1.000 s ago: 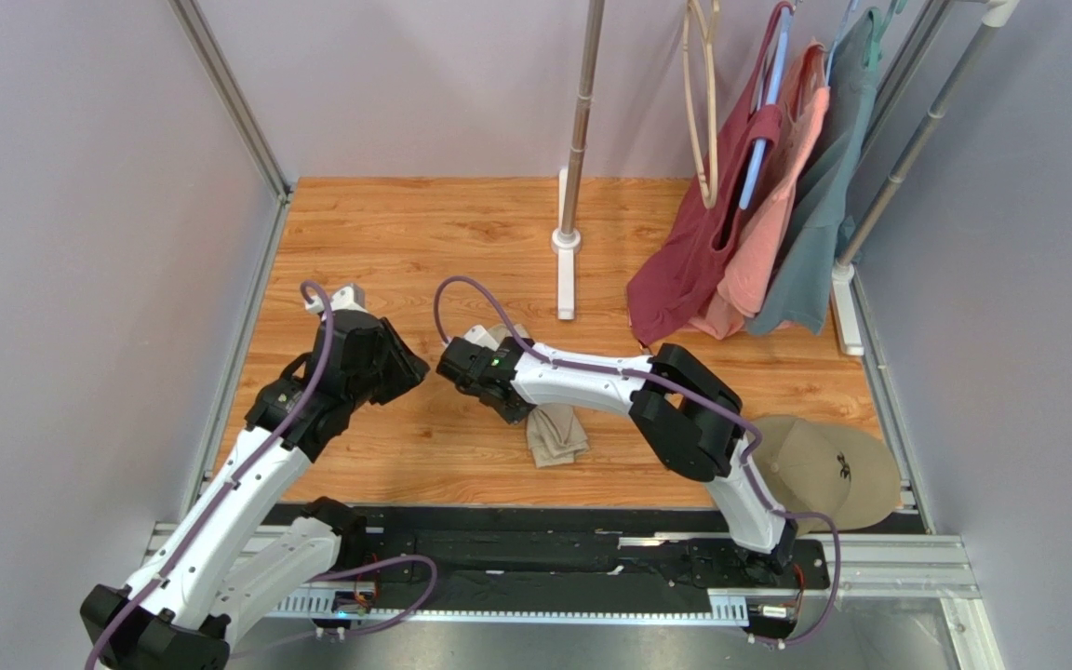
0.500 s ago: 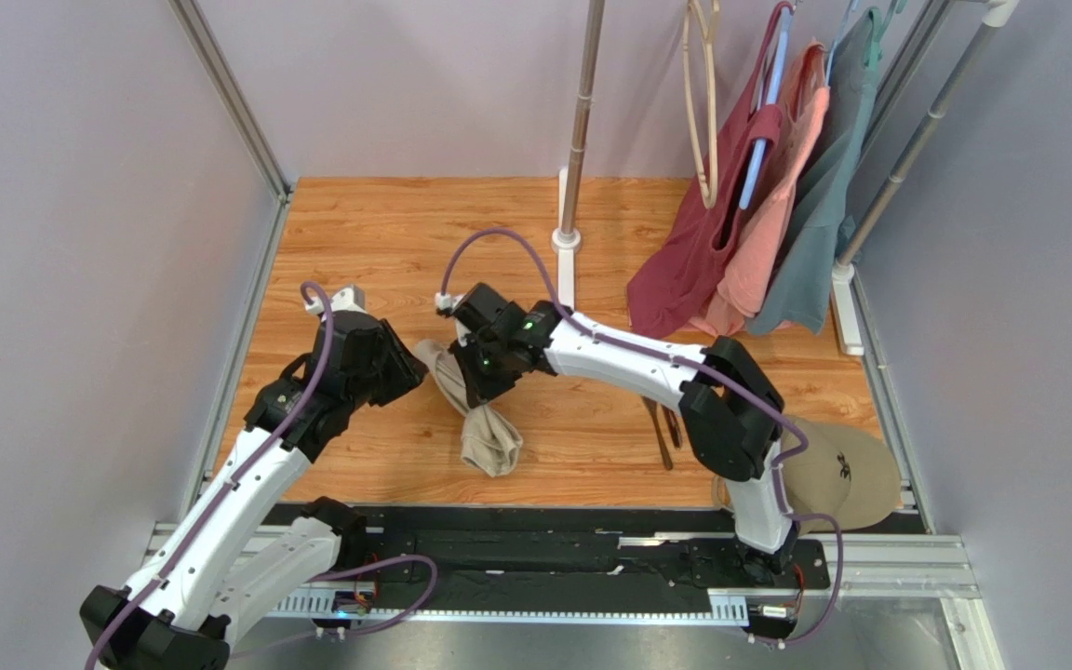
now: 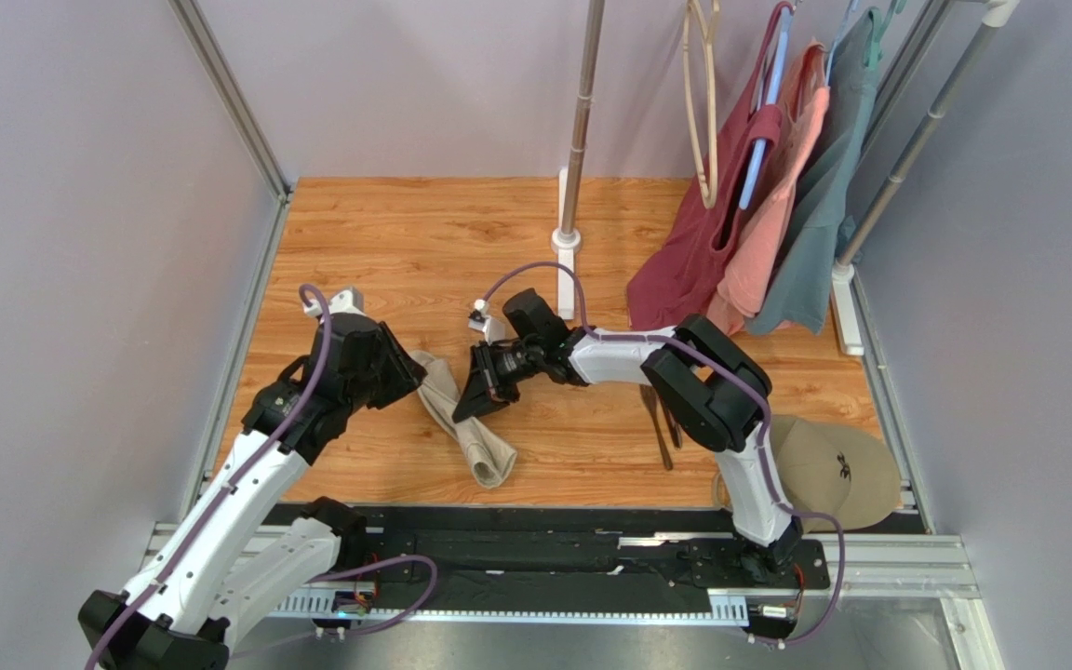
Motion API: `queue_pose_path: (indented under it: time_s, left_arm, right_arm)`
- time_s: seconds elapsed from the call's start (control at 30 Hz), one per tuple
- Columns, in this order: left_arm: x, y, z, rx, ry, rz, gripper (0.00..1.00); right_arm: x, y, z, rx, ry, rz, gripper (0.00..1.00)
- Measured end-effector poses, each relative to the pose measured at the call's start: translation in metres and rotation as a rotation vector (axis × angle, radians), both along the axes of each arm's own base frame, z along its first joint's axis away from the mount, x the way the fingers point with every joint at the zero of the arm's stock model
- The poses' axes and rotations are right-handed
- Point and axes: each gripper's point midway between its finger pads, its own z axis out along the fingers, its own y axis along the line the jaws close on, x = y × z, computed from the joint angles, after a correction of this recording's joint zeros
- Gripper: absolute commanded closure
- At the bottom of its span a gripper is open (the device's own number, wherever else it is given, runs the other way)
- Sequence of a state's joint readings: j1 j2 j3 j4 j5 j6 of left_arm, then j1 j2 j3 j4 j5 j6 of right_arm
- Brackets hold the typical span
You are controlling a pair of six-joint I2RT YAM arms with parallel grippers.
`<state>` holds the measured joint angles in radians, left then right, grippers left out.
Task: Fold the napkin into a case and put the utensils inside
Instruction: Turn over the smaller rectangle-folded napkin at the center of the board.
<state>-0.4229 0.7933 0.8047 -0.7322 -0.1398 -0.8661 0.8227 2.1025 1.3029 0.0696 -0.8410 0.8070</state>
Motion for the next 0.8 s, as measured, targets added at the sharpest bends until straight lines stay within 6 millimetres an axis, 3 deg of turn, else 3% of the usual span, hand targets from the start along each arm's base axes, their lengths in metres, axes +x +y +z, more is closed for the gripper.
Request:
queue_pose_path:
  time_s: [0.13,0.37,0.57,0.6,0.7,0.8]
  left_arm:
    - [0.001,-0.002,-0.005,0.005,0.021,-0.01,0.61]
    - [0.008,-0.013,-0.016,0.001,0.06,-0.049,0.62]
    - [0.013,-0.023,-0.028,-0.001,0.092,-0.091,0.67]
    - [0.013,-0.025,-0.029,-0.005,0.093,-0.104,0.67]
    - [0.015,-0.036,-0.037,-0.027,0.095,-0.16,0.74]
    - [0.014,-0.05,-0.056,-0.062,0.124,-0.223,0.77]
  right_arm:
    - [-0.004,-0.005,-0.006,0.054,0.066,0.0,0.99]
    - [0.017,-0.036,-0.016,0.094,0.105,-0.069,0.9]
    - [0.031,-0.066,-0.035,0.082,0.137,-0.151,0.52]
    - [0.034,-0.073,-0.038,0.08,0.14,-0.164,0.4]
    - [0.037,-0.091,-0.041,0.075,0.147,-0.18,0.28]
    - [0.046,-0.103,-0.029,0.047,0.066,-0.195,0.26]
